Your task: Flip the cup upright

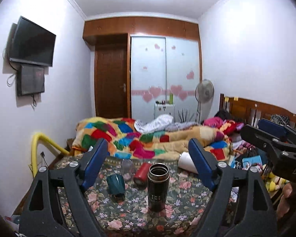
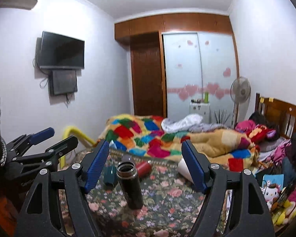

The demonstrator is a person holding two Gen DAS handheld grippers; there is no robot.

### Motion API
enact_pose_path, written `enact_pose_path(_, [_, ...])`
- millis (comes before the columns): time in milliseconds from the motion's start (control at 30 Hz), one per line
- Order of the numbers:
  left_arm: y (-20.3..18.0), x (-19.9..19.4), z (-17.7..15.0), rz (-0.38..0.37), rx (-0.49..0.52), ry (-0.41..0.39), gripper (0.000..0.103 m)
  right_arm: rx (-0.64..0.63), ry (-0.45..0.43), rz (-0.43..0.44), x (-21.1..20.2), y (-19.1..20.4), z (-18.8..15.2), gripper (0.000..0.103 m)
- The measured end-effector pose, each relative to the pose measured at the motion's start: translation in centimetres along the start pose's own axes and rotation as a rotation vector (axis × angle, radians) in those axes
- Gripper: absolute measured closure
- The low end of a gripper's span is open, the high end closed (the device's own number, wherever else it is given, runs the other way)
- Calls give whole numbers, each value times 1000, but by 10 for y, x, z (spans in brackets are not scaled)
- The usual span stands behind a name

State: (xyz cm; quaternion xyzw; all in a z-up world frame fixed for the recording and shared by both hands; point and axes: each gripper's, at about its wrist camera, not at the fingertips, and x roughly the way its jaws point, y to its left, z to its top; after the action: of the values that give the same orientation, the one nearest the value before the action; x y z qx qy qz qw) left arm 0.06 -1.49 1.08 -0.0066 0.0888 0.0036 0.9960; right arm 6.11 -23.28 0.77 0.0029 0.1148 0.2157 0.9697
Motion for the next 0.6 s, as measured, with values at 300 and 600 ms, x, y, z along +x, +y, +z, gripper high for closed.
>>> enact_pose_path(300, [2, -23, -6, 40, -3, -44, 0, 3, -58, -48, -14, 9, -2, 2])
enact_pose_path(600, [0, -32, -10, 42, -18, -43, 0, -6, -70, -77, -26, 9, -7, 0])
